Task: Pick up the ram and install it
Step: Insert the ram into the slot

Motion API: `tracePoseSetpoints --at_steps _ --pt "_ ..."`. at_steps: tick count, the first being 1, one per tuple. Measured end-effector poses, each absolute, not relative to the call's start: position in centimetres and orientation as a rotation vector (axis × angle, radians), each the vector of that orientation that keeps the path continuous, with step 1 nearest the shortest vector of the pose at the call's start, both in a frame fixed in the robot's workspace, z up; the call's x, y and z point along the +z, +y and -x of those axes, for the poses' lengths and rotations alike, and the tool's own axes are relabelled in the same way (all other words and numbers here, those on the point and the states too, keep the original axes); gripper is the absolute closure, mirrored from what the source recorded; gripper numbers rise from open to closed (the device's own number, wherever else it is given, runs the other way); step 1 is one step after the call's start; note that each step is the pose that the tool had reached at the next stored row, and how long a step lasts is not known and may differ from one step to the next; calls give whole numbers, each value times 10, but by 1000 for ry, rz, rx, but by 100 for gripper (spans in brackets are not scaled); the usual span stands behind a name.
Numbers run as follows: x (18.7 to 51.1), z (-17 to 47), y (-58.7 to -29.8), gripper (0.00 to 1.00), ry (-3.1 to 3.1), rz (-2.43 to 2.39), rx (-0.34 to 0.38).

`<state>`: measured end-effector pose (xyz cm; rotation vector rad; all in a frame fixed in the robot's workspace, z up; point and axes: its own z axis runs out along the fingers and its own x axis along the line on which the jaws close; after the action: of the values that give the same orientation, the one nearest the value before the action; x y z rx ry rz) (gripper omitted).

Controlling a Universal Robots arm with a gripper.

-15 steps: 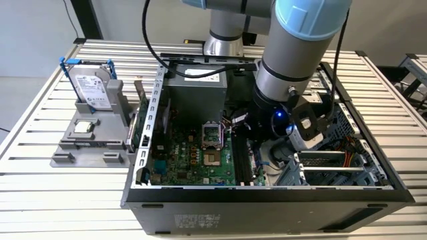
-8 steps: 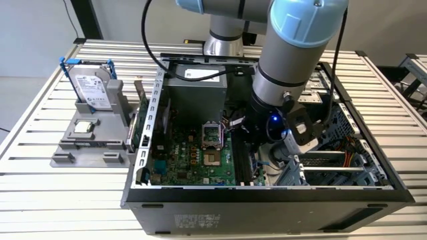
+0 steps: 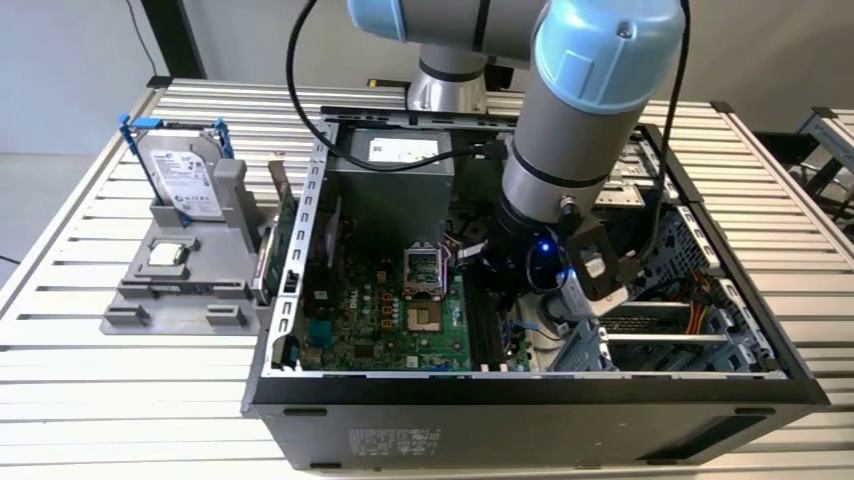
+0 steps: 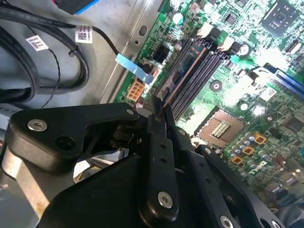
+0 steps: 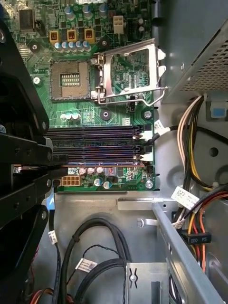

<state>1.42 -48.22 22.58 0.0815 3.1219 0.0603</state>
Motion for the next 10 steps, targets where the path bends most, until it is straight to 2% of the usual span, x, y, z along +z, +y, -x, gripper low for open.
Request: tracePoseSetpoints --at_steps 10 --pt "224 -14 -484 100 3122 -80 61"
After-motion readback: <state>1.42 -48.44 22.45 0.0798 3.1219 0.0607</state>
